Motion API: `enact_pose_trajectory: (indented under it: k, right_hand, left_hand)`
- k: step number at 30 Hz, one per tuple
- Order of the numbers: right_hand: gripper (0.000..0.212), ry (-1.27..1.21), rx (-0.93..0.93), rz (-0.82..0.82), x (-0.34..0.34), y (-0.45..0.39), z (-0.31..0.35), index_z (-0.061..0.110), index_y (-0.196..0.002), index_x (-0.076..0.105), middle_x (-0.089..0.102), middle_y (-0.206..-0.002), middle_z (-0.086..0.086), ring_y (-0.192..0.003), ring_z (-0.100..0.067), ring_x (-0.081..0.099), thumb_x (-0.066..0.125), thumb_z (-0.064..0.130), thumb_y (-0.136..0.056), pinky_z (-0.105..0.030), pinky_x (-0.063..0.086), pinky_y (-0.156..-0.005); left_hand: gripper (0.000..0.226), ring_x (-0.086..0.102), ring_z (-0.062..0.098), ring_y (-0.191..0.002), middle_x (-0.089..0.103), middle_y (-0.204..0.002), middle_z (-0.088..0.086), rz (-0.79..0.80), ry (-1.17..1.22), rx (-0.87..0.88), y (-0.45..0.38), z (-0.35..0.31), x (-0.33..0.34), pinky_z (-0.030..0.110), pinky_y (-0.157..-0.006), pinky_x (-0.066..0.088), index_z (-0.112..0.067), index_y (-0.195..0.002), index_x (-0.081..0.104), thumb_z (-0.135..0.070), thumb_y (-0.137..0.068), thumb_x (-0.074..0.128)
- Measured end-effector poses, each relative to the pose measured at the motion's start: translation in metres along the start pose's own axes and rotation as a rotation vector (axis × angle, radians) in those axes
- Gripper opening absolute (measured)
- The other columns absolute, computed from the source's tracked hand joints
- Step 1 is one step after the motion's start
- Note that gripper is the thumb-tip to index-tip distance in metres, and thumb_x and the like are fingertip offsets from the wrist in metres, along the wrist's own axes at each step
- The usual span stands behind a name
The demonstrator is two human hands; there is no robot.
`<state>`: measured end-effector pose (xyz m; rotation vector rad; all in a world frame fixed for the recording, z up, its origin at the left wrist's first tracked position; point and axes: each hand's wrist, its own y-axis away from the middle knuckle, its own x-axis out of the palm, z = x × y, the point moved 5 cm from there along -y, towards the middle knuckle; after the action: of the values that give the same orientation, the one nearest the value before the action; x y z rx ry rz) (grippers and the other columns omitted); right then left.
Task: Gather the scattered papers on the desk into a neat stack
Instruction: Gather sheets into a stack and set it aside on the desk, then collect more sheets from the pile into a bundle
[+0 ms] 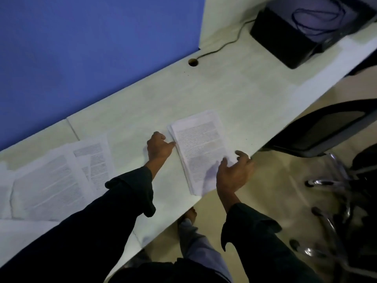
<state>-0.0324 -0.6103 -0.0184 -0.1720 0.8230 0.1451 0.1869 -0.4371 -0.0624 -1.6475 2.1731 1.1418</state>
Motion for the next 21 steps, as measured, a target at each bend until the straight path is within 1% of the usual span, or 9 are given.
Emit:
enact_pose_trajectory:
  k: [3, 6, 8, 9, 11, 14, 17, 19, 21]
  right_hand:
    - [0.027, -0.165, -0.161, 0.408, 0.05, 0.038, 0.057, 0.019, -0.112, 0.065, 0.065, -0.106, -0.001, -0.091, -0.018, 0.065, 0.076, 0.014, -0.087, -0.031, 0.054, -0.075]
    - [0.023, -0.182, -0.195, 0.769, 0.103, 0.107, 0.114, 0.014, -0.106, 0.069, 0.072, -0.098, -0.003, -0.082, -0.02, 0.071, 0.078, 0.012, -0.085, -0.03, 0.055, -0.074]
    - [0.025, -0.141, -0.236, 0.924, 0.132, 0.162, 0.14, 0.01, -0.107, 0.07, 0.073, -0.101, -0.006, -0.09, -0.024, 0.072, 0.079, 0.012, -0.083, -0.026, 0.051, -0.076]
    - [0.031, -0.094, -0.268, 0.979, 0.144, 0.191, 0.149, 0.009, -0.111, 0.069, 0.072, -0.106, -0.008, -0.098, -0.027, 0.071, 0.079, 0.014, -0.082, -0.026, 0.05, -0.078]
    - [0.054, 0.056, -0.321, 1.064, 0.162, 0.244, 0.164, 0.008, -0.125, 0.061, 0.062, -0.124, -0.011, -0.117, -0.031, 0.061, 0.083, 0.026, -0.079, -0.034, 0.051, -0.089]
    - [0.102, 0.372, -0.314, 1.029, 0.172, 0.291, 0.173, 0.006, -0.137, 0.041, 0.044, -0.136, -0.013, -0.131, -0.035, 0.042, 0.091, 0.056, -0.063, -0.047, 0.045, -0.102]
    - [0.137, 0.5, -0.338, 0.892, 0.174, 0.333, 0.183, 0.001, -0.14, 0.033, 0.042, -0.139, -0.016, -0.131, -0.035, 0.042, 0.088, 0.078, -0.041, -0.048, 0.043, -0.104]
    - [0.156, 0.538, -0.349, 0.802, 0.175, 0.353, 0.185, -0.005, -0.146, 0.027, 0.042, -0.143, -0.019, -0.132, -0.037, 0.043, 0.084, 0.085, -0.032, -0.048, 0.044, -0.104]
    - [0.165, 0.6, -0.362, 0.741, 0.176, 0.368, 0.184, -0.009, -0.15, 0.022, 0.041, -0.145, -0.022, -0.131, -0.038, 0.045, 0.083, 0.087, -0.03, -0.047, 0.044, -0.102]
  left_hand:
    - [0.034, 0.074, 0.027, -0.069, 0.072, -0.081, 0.006, -0.039, 0.121, -0.083, 0.002, 0.045, -0.046, 0.044, -0.071, 0.064, -0.017, -0.095, 0.061, -0.025, -0.07, 0.081]
    - [0.031, 0.073, 0.027, -0.082, 0.072, -0.087, 0.003, -0.166, 0.139, -0.145, 0.014, 0.11, -0.116, 0.038, -0.079, 0.062, -0.02, -0.093, 0.063, -0.026, -0.068, 0.079]
    - [0.03, 0.069, 0.029, -0.092, 0.072, -0.095, 0.007, -0.29, 0.058, -0.164, 0.03, 0.16, -0.169, 0.025, -0.083, 0.05, -0.01, -0.1, 0.066, -0.018, -0.075, 0.079]
    - [0.03, 0.068, 0.031, -0.096, 0.071, -0.098, 0.012, -0.37, 0.033, -0.165, 0.041, 0.185, -0.197, 0.025, -0.081, 0.046, -0.003, -0.102, 0.066, -0.012, -0.076, 0.078]
    - [0.033, 0.063, 0.039, -0.102, 0.067, -0.103, 0.022, -0.505, 0.017, -0.218, 0.06, 0.234, -0.248, 0.035, -0.085, 0.047, 0.003, -0.106, 0.064, -0.005, -0.075, 0.075]
    - [0.05, 0.053, 0.043, -0.114, 0.054, -0.121, 0.026, -0.531, -0.073, -0.406, 0.077, 0.28, -0.3, 0.044, -0.095, 0.046, 0.001, -0.119, 0.058, -0.011, -0.075, 0.076]
    - [0.086, 0.04, 0.046, -0.13, 0.039, -0.141, 0.027, -0.515, -0.205, -0.674, 0.094, 0.325, -0.341, 0.057, -0.109, 0.037, -0.002, -0.137, 0.04, -0.042, -0.074, 0.082]
    - [0.116, 0.031, 0.048, -0.14, 0.029, -0.152, 0.028, -0.461, -0.229, -0.736, 0.102, 0.354, -0.357, 0.065, -0.115, 0.024, -0.005, -0.148, 0.028, -0.067, -0.066, 0.081]
    - [0.131, 0.032, 0.046, -0.14, 0.029, -0.152, 0.023, -0.395, -0.266, -0.716, 0.105, 0.378, -0.375, 0.062, -0.114, 0.027, -0.011, -0.149, 0.025, -0.083, -0.052, 0.077]
